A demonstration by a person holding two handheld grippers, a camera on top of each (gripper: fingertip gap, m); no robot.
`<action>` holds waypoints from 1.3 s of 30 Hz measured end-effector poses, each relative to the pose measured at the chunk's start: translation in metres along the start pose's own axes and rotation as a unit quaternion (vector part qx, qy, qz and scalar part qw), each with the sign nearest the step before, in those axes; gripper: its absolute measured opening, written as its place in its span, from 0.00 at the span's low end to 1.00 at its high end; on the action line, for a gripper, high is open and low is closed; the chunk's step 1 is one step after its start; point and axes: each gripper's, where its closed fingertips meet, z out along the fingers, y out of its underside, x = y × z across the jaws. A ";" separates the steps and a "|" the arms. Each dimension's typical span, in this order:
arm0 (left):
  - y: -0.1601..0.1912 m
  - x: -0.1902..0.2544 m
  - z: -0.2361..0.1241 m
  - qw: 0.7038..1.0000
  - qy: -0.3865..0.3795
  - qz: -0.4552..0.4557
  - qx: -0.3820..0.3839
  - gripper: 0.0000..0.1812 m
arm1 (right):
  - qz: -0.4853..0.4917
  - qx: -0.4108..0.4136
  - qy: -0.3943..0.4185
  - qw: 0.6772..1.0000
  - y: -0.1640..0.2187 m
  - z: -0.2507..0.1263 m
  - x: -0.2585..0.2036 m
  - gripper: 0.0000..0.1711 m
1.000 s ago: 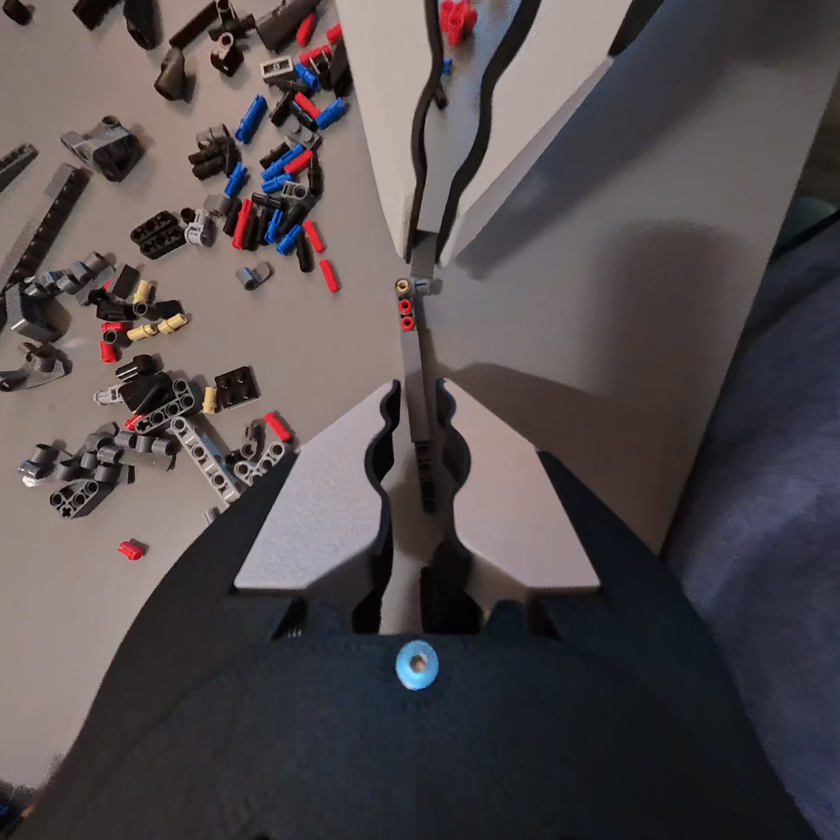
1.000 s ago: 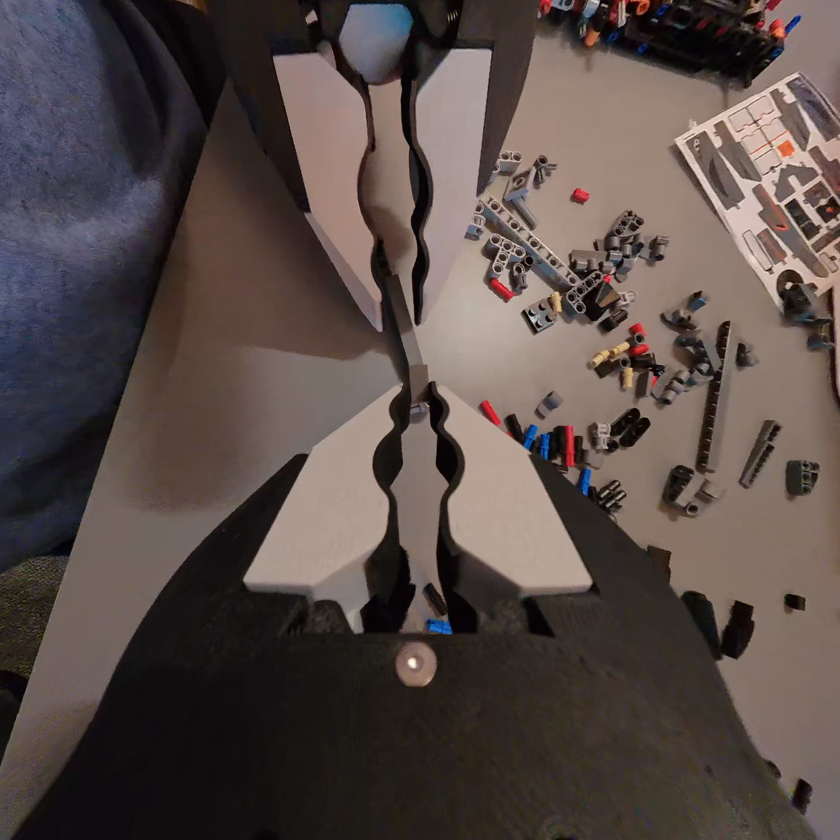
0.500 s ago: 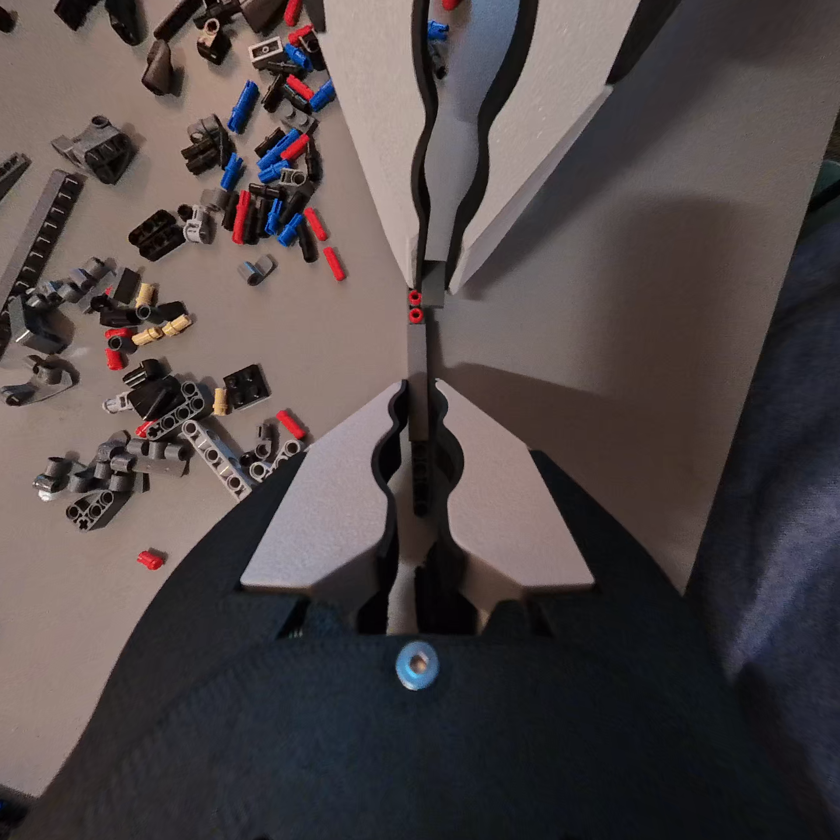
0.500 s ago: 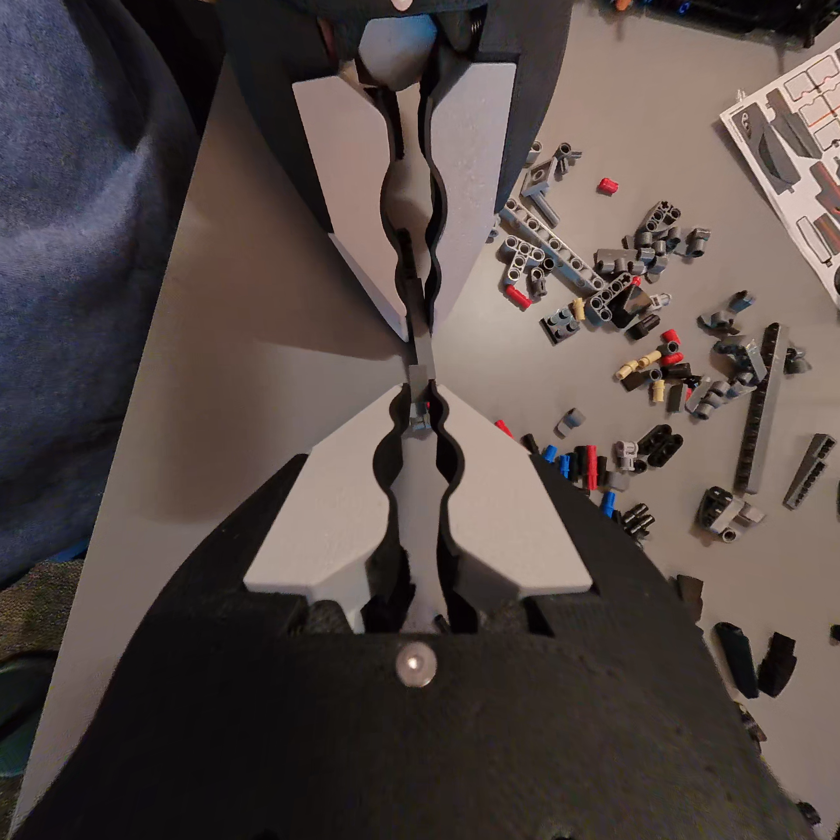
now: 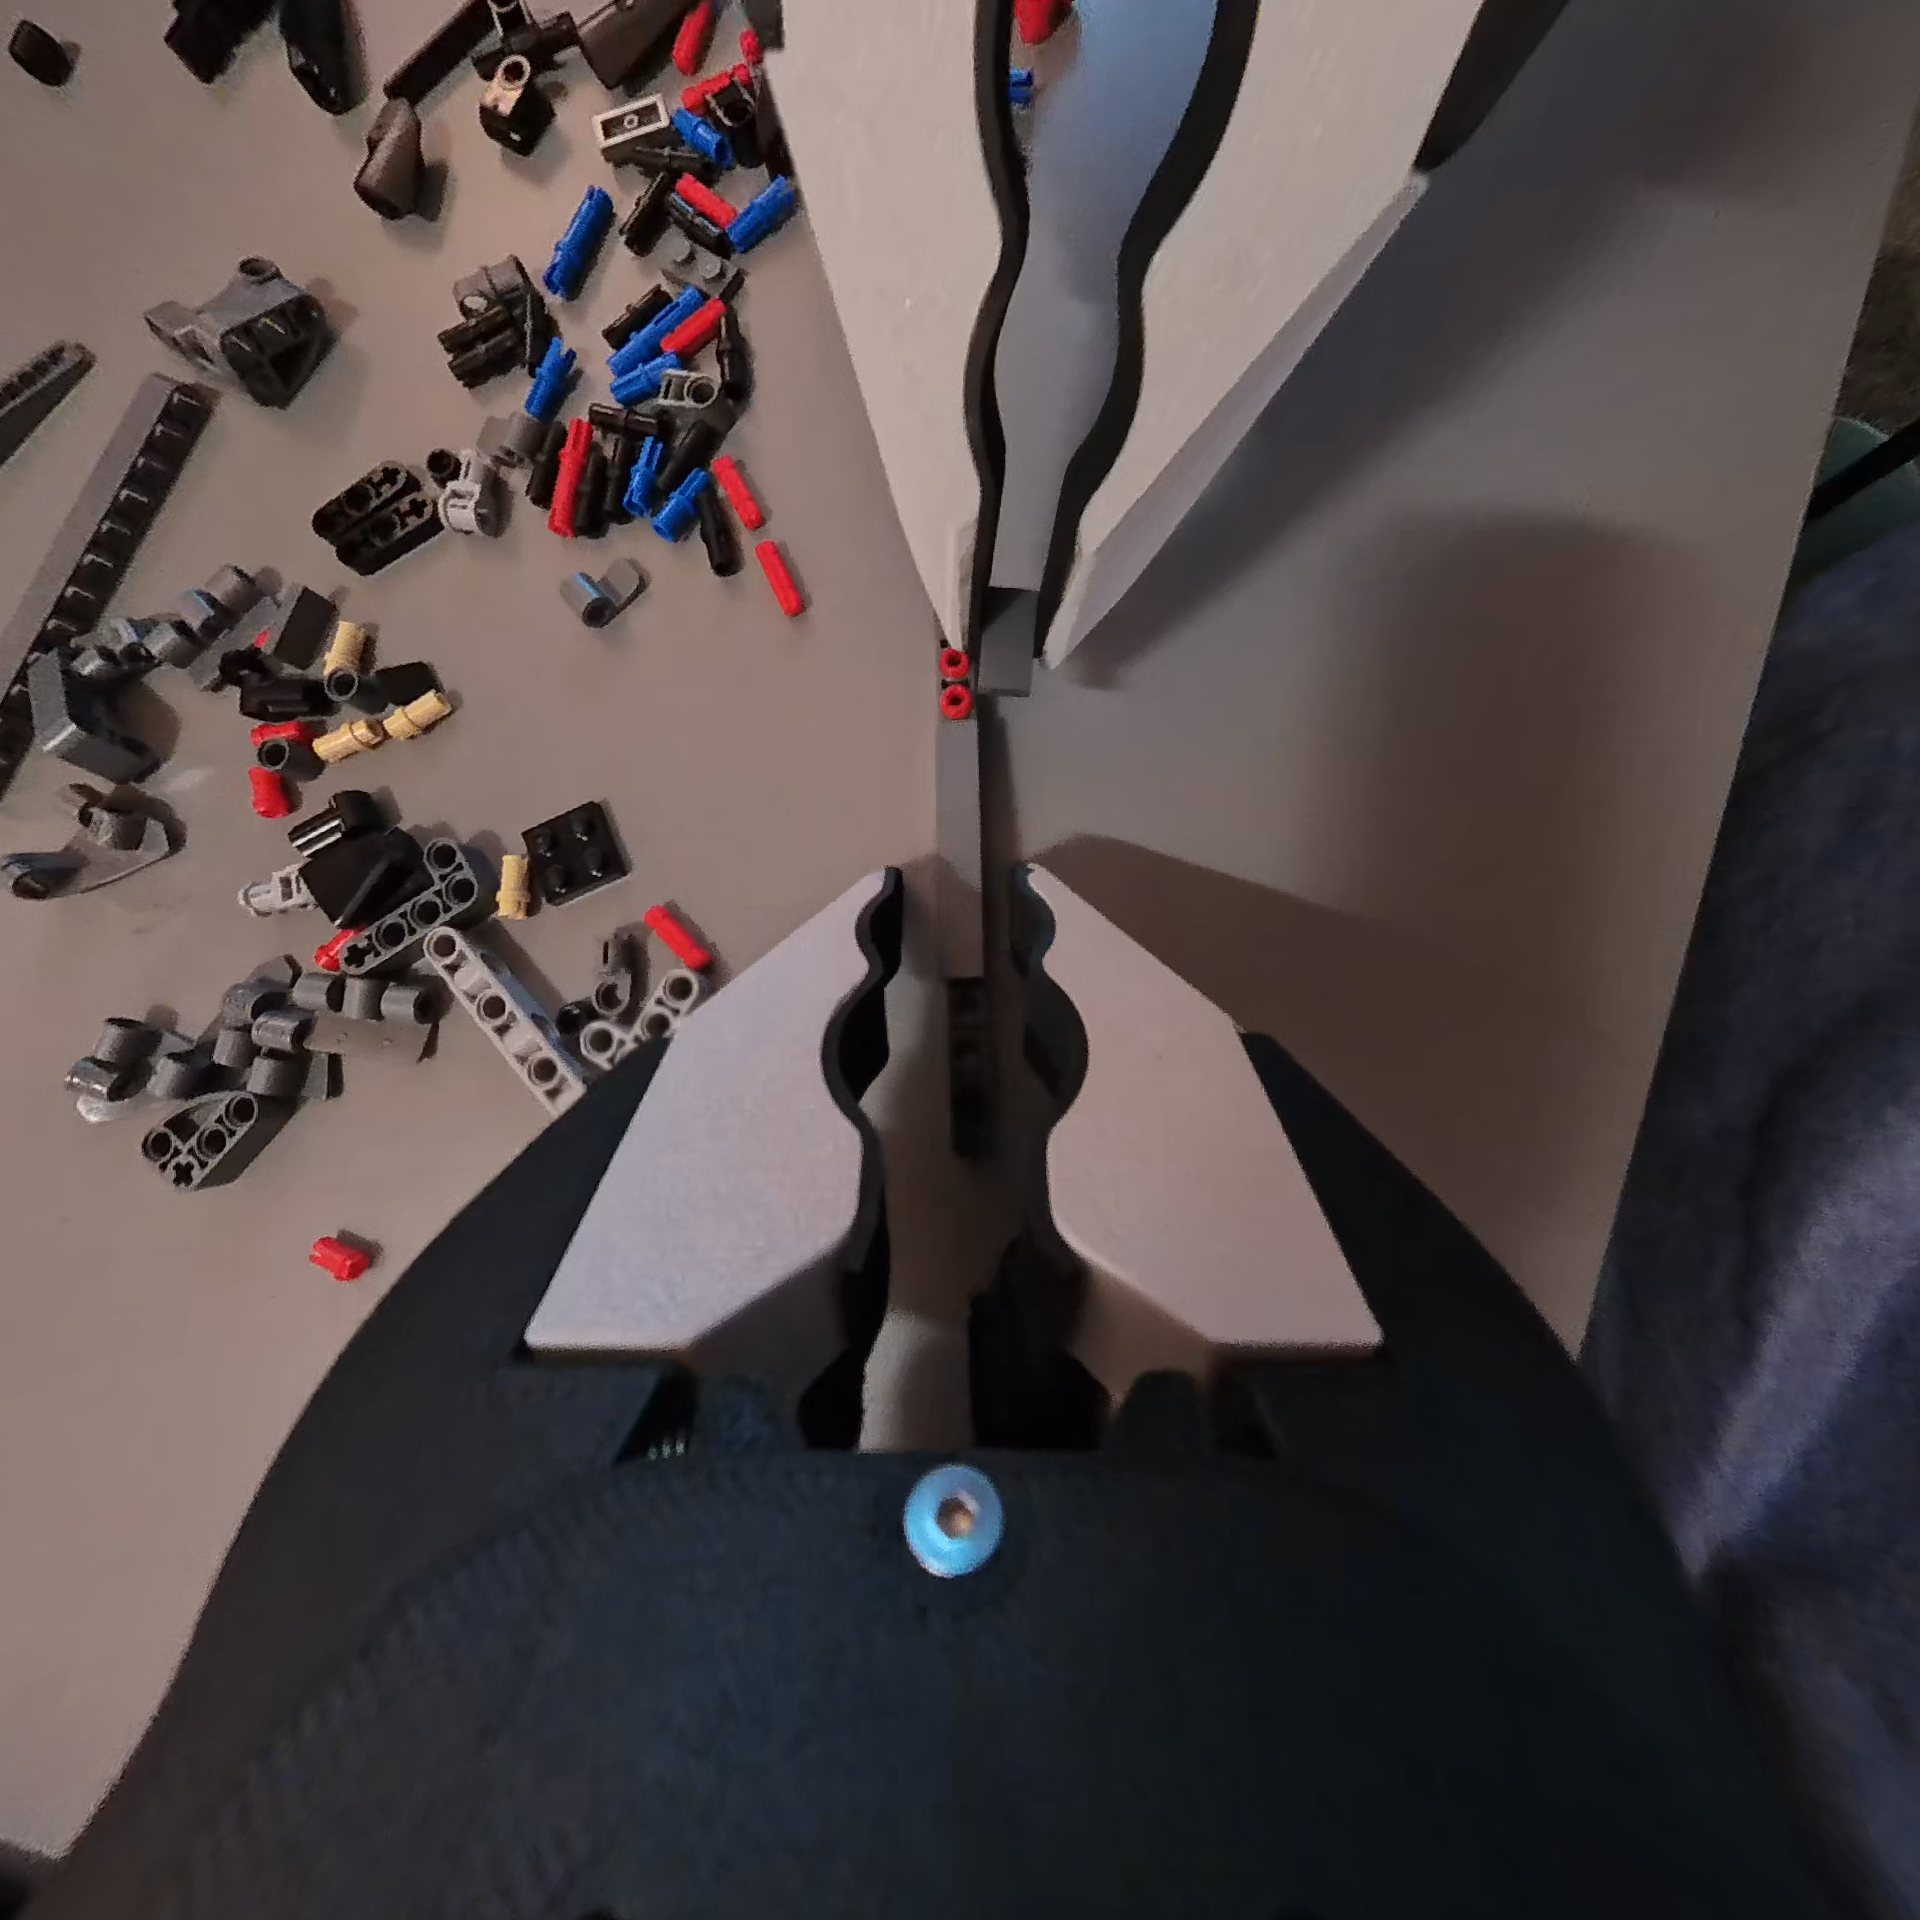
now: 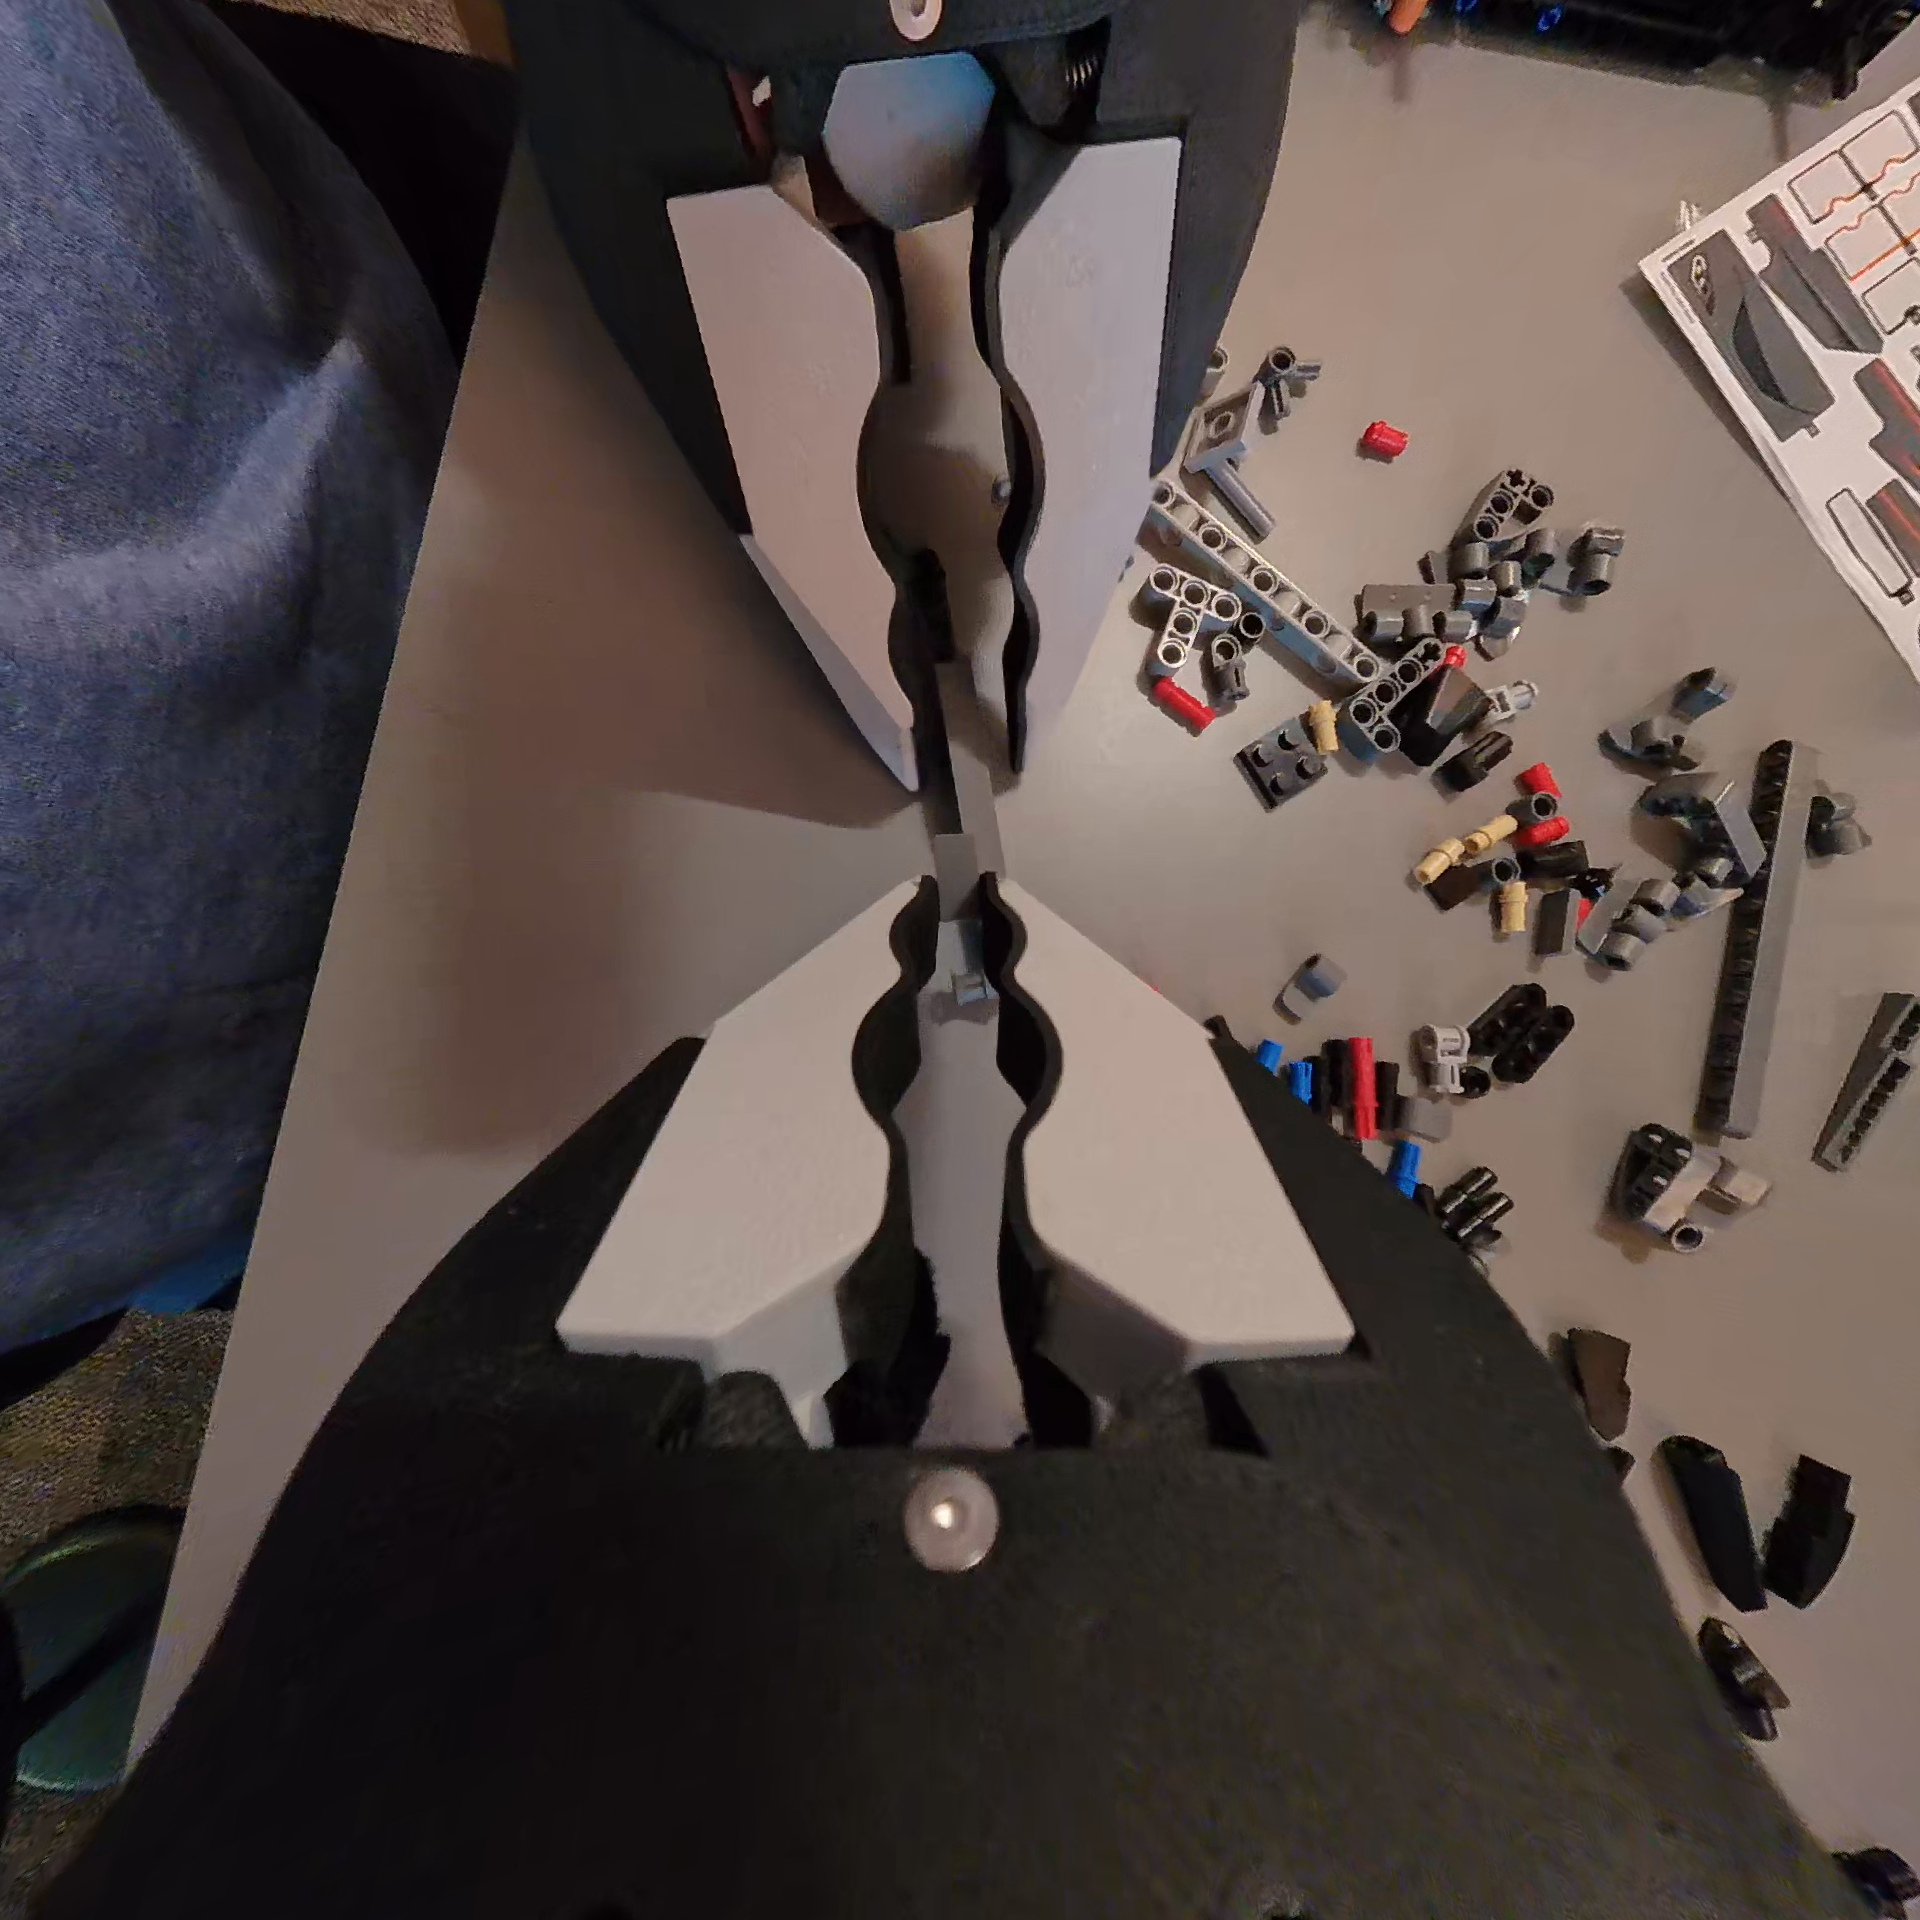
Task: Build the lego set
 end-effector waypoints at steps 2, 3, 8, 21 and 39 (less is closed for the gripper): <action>0.002 0.001 -0.001 1.000 0.003 -0.002 0.001 0.10 | 0.003 0.000 0.000 1.000 -0.001 0.001 0.000 0.03; 0.003 0.002 -0.002 1.000 0.005 -0.001 0.001 0.09 | 0.005 0.000 0.000 1.000 -0.001 0.001 0.000 0.03; 0.005 0.004 -0.004 1.000 0.010 0.005 0.003 0.05 | 0.011 0.000 0.000 1.000 -0.002 0.003 0.000 0.03; 0.008 0.002 -0.007 1.000 0.013 -0.002 0.017 0.11 | 0.019 0.005 -0.006 1.000 -0.004 0.007 0.003 0.03; 0.009 0.005 -0.008 1.000 0.018 -0.012 0.021 0.13 | 0.031 0.018 -0.032 0.999 0.001 0.015 0.002 0.03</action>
